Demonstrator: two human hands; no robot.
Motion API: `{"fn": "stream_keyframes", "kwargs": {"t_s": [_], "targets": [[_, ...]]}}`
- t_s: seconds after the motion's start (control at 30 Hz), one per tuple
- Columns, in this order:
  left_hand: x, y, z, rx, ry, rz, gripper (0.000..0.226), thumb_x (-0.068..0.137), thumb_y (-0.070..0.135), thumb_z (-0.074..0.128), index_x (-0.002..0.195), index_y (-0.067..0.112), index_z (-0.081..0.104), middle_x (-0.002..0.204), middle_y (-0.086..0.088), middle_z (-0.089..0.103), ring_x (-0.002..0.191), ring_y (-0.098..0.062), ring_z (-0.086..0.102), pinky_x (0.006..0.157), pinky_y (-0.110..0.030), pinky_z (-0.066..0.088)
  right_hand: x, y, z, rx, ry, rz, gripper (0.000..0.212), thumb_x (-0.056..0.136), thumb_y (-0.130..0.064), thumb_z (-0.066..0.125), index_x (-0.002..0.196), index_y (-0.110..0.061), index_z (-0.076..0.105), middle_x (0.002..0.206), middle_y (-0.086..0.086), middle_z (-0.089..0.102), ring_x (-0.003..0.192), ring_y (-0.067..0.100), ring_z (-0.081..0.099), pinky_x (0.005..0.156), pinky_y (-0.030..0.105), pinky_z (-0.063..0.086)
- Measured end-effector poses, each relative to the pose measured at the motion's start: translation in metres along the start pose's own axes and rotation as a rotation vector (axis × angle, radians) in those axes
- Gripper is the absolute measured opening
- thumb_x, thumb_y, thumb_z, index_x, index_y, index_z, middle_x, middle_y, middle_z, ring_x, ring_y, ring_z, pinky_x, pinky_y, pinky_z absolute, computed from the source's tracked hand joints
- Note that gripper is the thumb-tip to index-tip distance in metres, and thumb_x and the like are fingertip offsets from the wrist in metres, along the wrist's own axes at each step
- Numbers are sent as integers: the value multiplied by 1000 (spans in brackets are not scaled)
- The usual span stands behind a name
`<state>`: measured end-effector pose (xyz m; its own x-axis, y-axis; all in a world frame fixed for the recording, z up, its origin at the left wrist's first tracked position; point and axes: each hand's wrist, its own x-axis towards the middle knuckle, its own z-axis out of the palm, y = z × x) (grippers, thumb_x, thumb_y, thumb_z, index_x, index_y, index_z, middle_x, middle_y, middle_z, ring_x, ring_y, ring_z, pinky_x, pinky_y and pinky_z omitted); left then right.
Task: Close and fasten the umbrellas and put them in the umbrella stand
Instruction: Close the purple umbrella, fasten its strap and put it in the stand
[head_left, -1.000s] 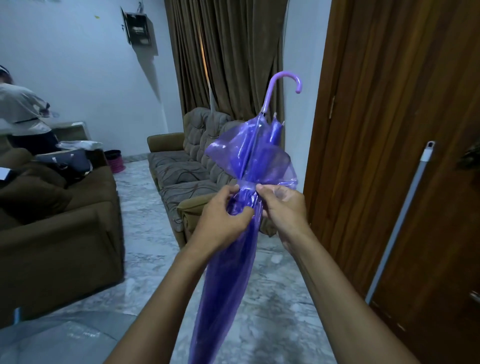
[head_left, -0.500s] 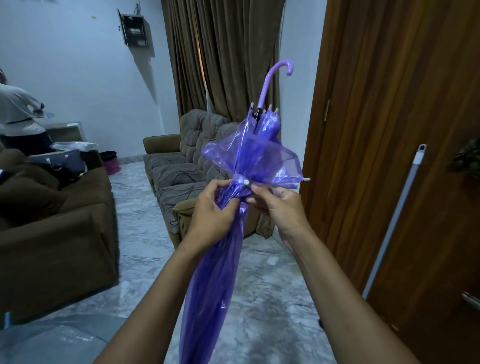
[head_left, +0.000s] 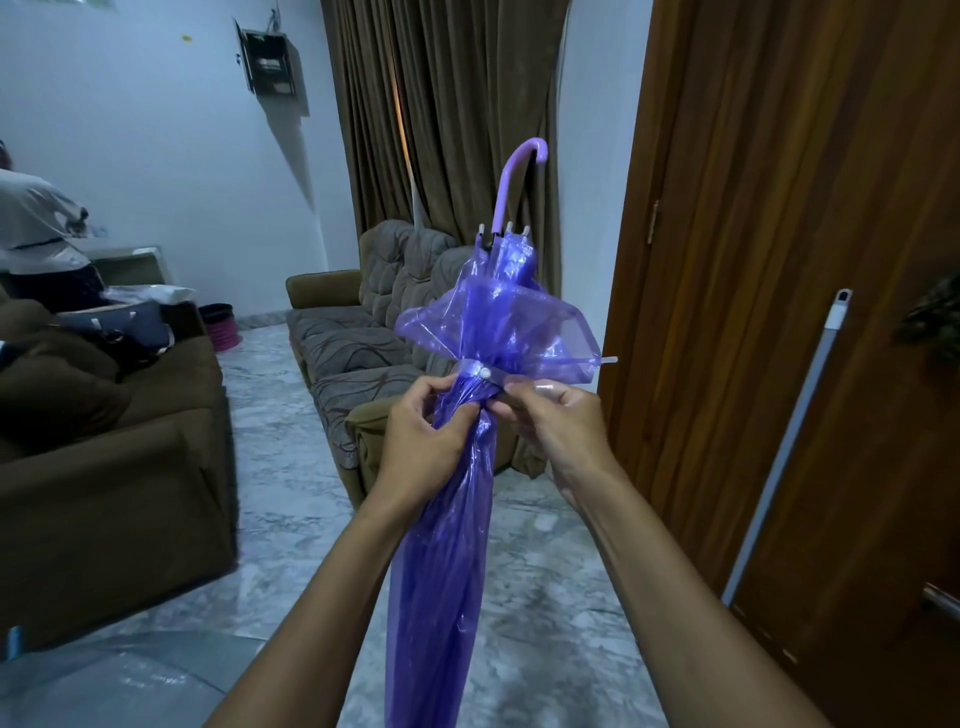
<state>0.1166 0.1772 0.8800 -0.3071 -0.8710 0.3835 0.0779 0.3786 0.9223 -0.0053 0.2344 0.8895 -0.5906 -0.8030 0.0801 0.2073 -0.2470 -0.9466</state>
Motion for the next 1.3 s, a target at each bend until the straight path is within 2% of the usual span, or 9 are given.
{"fn": "stream_keyframes", "kwargs": {"t_s": [0.23, 0.47, 0.6, 0.7, 0.8, 0.93, 1.1, 1.17, 1.3], "targets": [[1, -3, 3, 5, 22, -24, 19, 87, 8, 68, 104, 13, 64, 90, 5, 71, 73, 4, 65, 67, -8, 49, -5, 5, 1, 27, 35, -123, 1, 87, -8, 72, 87, -8, 71, 87, 15, 76, 77, 25, 75, 82, 36, 60], [2, -4, 3, -39, 27, -68, 19, 86, 12, 70, 105, 14, 65, 94, 1, 73, 81, -7, 68, 73, -18, 53, -3, 9, -3, 94, 63, -30, 5, 91, -13, 66, 88, -10, 63, 85, 11, 77, 75, 23, 76, 77, 38, 59], [2, -5, 3, -52, 23, -82, 20, 86, 12, 70, 106, 12, 64, 94, 0, 73, 78, -6, 68, 70, -16, 52, 1, 14, -8, 68, 75, -64, 25, 84, -12, 76, 79, -17, 52, 79, 4, 74, 78, 26, 75, 77, 39, 59], [2, -6, 3, -47, 10, -76, 20, 86, 11, 70, 106, 10, 64, 95, -1, 73, 77, -4, 67, 70, -14, 52, 6, 17, -10, 83, 83, -88, 25, 81, -9, 78, 90, -18, 56, 87, 6, 73, 80, 21, 71, 83, 37, 58], [2, -5, 3, -65, 7, -97, 19, 86, 14, 71, 104, 14, 64, 94, 0, 73, 78, -7, 68, 71, -17, 53, 8, 20, -13, 0, 62, -35, 20, 75, -21, 84, 89, -15, 71, 96, 7, 75, 84, 15, 71, 80, 31, 54], [4, -5, 1, -218, -23, -188, 16, 88, 10, 67, 103, 15, 64, 91, -5, 72, 74, -13, 66, 69, -22, 54, 9, 25, -10, 116, 2, 16, 13, 79, -18, 79, 81, -8, 71, 103, 18, 75, 99, 30, 72, 84, 40, 58], [7, -8, -1, -467, -46, -325, 18, 90, 8, 62, 108, 9, 63, 83, -10, 71, 60, -12, 66, 59, -22, 56, 14, 16, -1, 159, -33, 50, 13, 88, -10, 70, 93, -3, 61, 101, 26, 72, 82, 26, 74, 70, 33, 62], [8, -4, 1, -386, -45, -306, 12, 91, 10, 62, 102, 13, 65, 86, -9, 70, 61, -8, 66, 60, -20, 54, 15, 14, 3, 195, -19, 54, 10, 89, -4, 67, 87, -5, 57, 97, 26, 72, 75, 25, 74, 65, 32, 62], [19, -8, -5, 209, -44, -161, 20, 93, 39, 59, 107, 27, 66, 115, -2, 45, 100, -8, 53, 97, -22, 38, 14, 13, 5, 202, 19, 0, 12, 89, -2, 67, 83, -7, 58, 90, 20, 72, 67, 18, 74, 59, 28, 61]]}}
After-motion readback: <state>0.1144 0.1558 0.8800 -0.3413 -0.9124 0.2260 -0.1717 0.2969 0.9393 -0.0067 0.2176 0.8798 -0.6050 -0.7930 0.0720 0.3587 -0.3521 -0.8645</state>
